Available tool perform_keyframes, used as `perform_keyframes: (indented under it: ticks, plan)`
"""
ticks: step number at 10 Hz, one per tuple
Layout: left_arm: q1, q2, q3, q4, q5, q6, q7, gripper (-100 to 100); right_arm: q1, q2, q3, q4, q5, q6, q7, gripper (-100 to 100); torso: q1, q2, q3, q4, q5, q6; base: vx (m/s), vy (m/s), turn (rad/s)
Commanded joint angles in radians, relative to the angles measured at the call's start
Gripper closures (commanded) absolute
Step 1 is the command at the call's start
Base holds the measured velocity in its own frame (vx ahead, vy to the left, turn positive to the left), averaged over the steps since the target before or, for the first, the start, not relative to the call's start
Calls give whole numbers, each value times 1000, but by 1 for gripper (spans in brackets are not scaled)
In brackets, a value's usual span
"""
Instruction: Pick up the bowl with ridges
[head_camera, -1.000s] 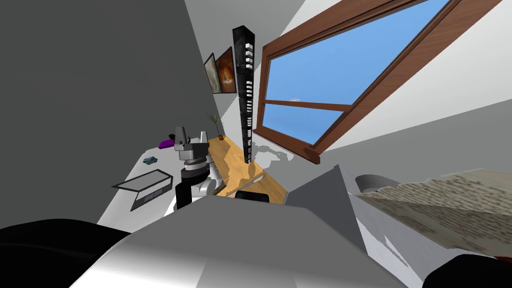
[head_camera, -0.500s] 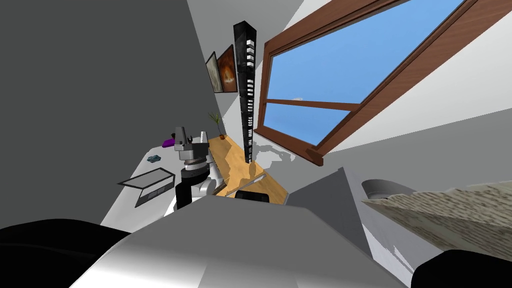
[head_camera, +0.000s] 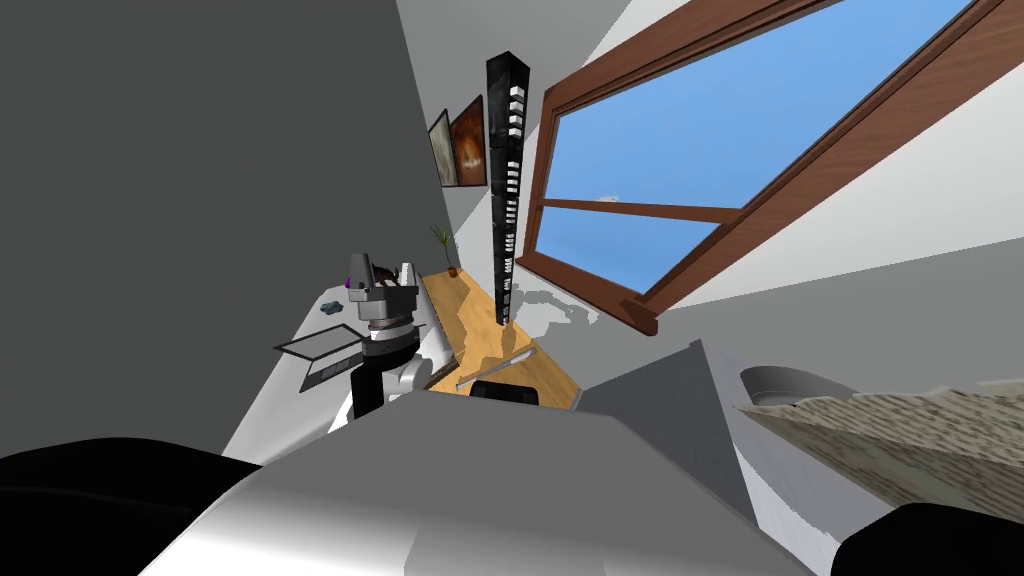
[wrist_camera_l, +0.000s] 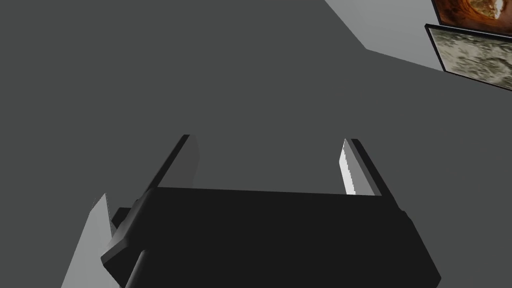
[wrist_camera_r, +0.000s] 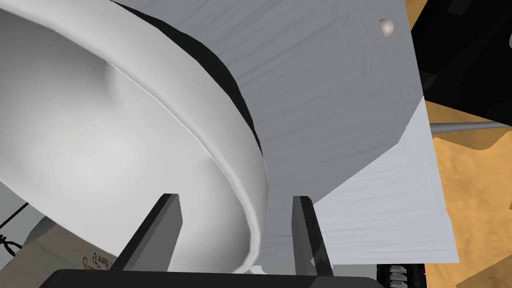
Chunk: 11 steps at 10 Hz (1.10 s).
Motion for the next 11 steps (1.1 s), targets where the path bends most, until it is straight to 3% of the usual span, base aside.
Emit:
perform_keyframes:
  ticks: [1,4,5,6,9,10,11]
  plan:
    - [0,0,0,0,0,0,0,0,0,0,0,0,0,0,0,100,0,0,0,0,0,0,0,0,0]
    - [0,0,0,0,0,0,0,0,0,0,1,0,-1,0,-1,100,-1,-1,-1,-1,0,-1,0,0,0]
    - [0,0,0,0,0,0,0,0,0,0,1,0,0,0,-1,0,-1,-2,-1,-1,0,-1,0,0,0]
    - [0,0,0,0,0,0,0,0,8,20,-14,-4,-3,-26,17,100,0,-2,-1,-1,0,-1,43,-22,-199]
    - [0,0,0,0,0,0,0,0,28,59,-45,-15,-9,-79,52,100,-1,-6,-4,-2,2,-1,71,-39,-160]
    - [0,0,0,0,0,0,0,0,24,54,-36,-14,-6,-68,45,100,0,-6,-4,-2,2,-1,15,-11,-26]
    - [0,0,0,0,0,0,0,0,25,56,-37,-15,-7,-71,47,0,0,-4,-3,-2,2,-2,0,0,0]
